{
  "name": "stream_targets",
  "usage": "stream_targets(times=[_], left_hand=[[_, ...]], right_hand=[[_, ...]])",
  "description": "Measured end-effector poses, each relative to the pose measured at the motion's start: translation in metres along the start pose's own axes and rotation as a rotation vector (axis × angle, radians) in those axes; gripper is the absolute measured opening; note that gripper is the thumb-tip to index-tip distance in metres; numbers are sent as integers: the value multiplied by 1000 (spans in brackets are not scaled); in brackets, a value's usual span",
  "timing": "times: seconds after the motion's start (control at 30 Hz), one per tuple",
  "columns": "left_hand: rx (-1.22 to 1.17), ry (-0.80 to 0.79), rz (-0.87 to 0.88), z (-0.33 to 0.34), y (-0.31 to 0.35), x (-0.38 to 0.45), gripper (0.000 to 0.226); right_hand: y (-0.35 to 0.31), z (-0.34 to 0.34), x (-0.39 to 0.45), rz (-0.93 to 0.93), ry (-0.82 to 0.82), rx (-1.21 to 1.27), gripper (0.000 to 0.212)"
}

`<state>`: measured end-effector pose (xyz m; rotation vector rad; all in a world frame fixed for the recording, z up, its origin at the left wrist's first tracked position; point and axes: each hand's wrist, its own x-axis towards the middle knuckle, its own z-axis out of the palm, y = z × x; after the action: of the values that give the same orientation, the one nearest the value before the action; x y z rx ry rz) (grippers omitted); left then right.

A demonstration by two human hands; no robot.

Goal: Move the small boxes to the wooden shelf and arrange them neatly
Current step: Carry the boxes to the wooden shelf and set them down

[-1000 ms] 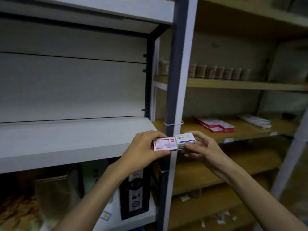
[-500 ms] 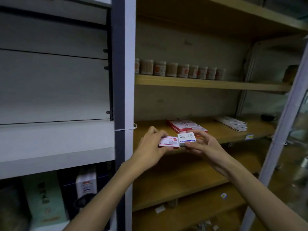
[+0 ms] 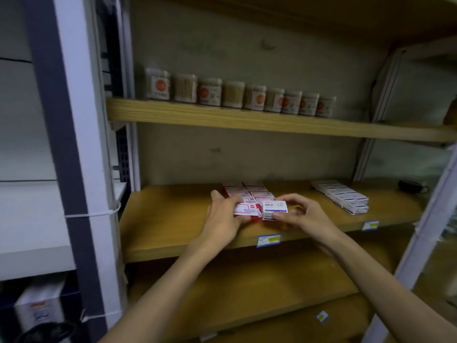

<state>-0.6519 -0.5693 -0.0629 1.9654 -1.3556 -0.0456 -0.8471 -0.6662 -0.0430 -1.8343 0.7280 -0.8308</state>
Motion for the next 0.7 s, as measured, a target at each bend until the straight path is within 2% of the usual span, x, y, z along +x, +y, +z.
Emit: stream_targets(times=[0.13, 0.37, 0.47, 0.57, 0.7], left_hand=[[73, 2, -40, 24, 4, 12, 55], [32, 107, -141, 46, 15, 16, 68], [265, 173, -191, 42, 26, 13, 66], [439, 311, -67, 42, 53, 11, 49], [398, 162, 177, 66, 107, 21, 34]], right_hand=[[12, -20, 19, -48, 4, -102, 34], [45, -58, 47, -104, -37, -217, 37], [55, -80, 55, -125, -49, -243, 39], [61, -105, 58, -160, -78, -257, 39], [73, -147, 62, -192, -98, -243, 36]])
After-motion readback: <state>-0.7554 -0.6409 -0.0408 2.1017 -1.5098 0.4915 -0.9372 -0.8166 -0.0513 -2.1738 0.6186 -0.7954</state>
